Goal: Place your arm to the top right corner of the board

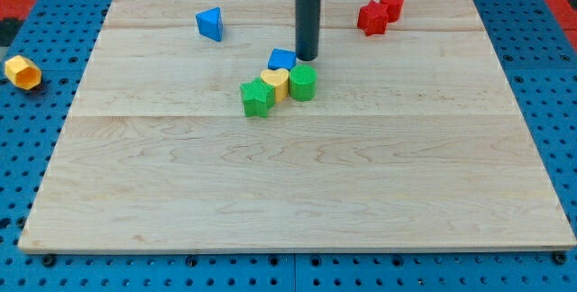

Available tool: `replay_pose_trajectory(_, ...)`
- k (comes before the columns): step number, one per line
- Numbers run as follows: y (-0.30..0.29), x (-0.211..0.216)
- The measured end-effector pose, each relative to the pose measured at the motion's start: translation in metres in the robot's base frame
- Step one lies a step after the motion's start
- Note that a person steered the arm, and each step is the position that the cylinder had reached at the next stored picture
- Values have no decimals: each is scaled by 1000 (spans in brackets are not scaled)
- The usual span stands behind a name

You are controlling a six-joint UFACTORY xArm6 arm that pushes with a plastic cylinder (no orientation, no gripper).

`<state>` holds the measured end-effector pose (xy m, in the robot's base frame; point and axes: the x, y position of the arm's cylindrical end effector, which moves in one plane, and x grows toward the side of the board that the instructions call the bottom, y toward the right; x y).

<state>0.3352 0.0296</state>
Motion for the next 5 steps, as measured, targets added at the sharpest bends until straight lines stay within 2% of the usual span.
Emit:
replay_pose_trajectory(1, 46, 7)
replay_pose_trajectory(3, 47, 16)
replay_pose_trajectory(4, 89, 16)
replay_pose_trajectory(5, 202, -25)
